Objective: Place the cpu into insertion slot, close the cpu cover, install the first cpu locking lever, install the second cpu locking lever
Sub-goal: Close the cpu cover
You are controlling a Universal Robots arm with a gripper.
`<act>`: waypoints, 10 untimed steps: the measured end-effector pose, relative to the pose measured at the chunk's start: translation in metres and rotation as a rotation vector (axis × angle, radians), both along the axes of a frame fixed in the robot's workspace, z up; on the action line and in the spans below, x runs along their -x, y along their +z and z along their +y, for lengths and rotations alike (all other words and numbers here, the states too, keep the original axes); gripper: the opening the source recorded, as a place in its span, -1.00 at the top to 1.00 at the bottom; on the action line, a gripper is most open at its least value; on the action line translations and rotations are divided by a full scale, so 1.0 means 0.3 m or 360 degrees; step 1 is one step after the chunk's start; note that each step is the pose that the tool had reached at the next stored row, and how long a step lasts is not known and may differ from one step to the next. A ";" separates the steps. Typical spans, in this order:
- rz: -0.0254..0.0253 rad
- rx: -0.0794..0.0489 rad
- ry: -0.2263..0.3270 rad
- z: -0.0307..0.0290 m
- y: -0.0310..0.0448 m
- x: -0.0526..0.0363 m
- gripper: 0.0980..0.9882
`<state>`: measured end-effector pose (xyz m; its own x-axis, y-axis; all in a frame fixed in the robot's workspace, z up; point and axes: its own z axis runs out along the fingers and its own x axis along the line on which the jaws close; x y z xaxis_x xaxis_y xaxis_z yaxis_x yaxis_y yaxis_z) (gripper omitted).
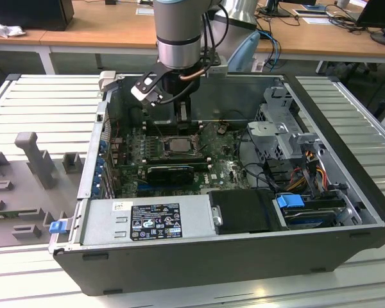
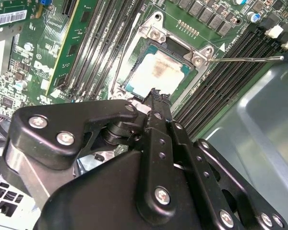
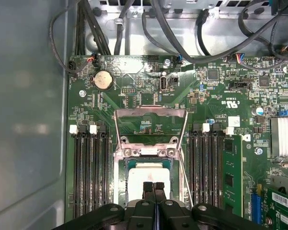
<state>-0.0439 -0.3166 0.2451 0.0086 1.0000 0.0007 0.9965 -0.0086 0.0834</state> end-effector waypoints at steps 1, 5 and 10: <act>0.00000 0.0000 0.0000 0.000 0.002 0.000 0.98; 0.00001 0.0000 -0.0001 0.000 0.009 0.000 0.98; 0.00001 0.0000 -0.0004 0.000 0.021 0.000 0.98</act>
<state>-0.0439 -0.3166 0.2515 0.0109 0.9999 0.0006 0.9965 -0.0109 0.0834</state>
